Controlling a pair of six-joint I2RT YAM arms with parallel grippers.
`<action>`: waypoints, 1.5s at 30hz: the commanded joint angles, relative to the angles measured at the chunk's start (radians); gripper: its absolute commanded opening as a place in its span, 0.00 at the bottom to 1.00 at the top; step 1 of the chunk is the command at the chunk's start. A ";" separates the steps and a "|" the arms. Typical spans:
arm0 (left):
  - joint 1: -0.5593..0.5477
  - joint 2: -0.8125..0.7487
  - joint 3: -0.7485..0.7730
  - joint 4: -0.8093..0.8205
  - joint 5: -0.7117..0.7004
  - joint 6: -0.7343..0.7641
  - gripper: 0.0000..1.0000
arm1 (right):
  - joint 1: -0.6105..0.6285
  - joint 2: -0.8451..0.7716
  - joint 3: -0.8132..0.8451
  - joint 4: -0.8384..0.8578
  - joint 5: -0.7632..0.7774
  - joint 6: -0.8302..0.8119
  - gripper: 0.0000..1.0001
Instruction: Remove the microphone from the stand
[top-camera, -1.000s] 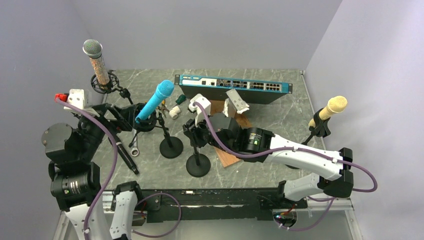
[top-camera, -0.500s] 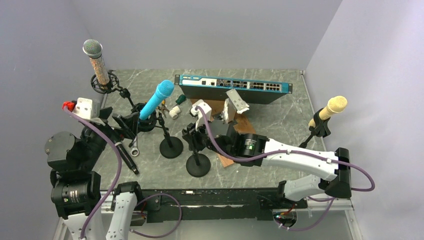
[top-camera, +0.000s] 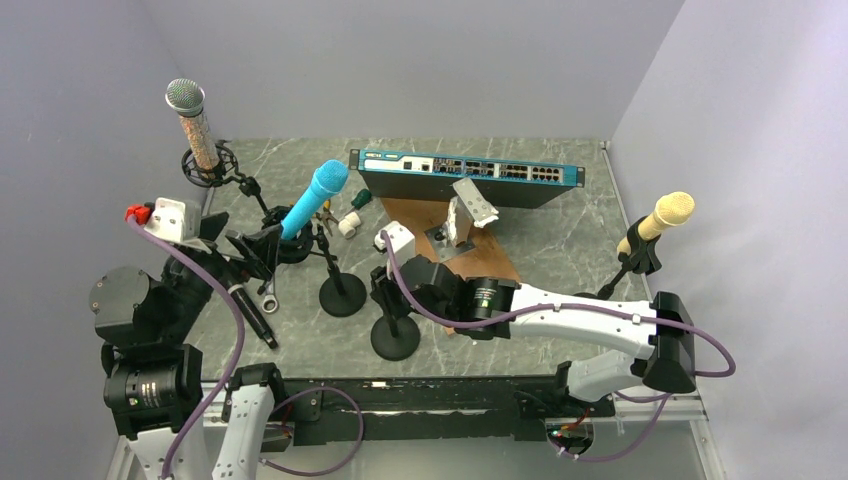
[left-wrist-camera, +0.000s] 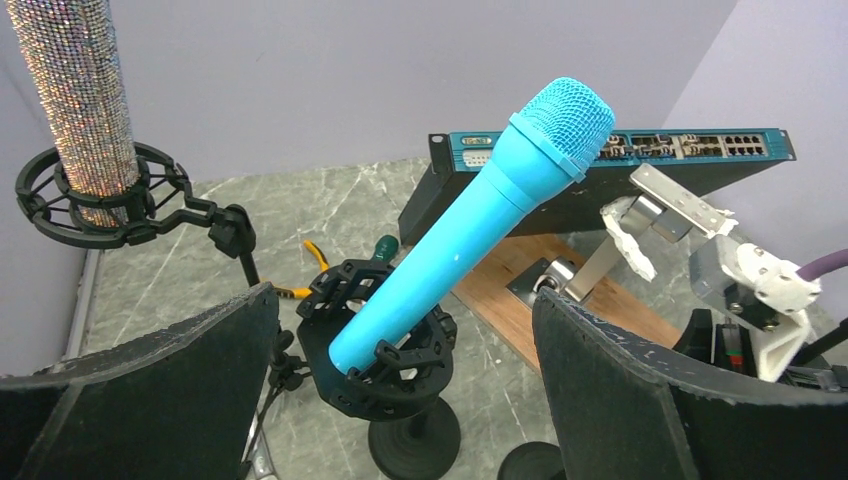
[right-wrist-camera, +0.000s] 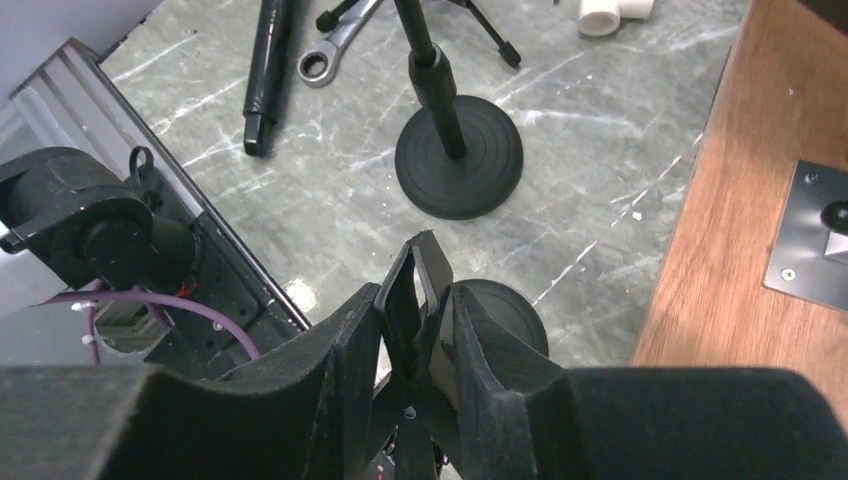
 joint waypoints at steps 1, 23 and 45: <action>-0.003 0.001 -0.004 0.044 0.066 -0.025 0.99 | 0.012 0.020 -0.044 -0.159 -0.036 0.019 0.37; -0.003 -0.022 -0.068 0.058 0.106 -0.089 0.99 | -0.033 -0.077 0.147 0.146 0.040 0.070 1.00; -0.075 0.190 -0.200 0.407 0.385 0.145 0.99 | -0.102 -0.222 -0.023 0.284 -0.022 0.103 1.00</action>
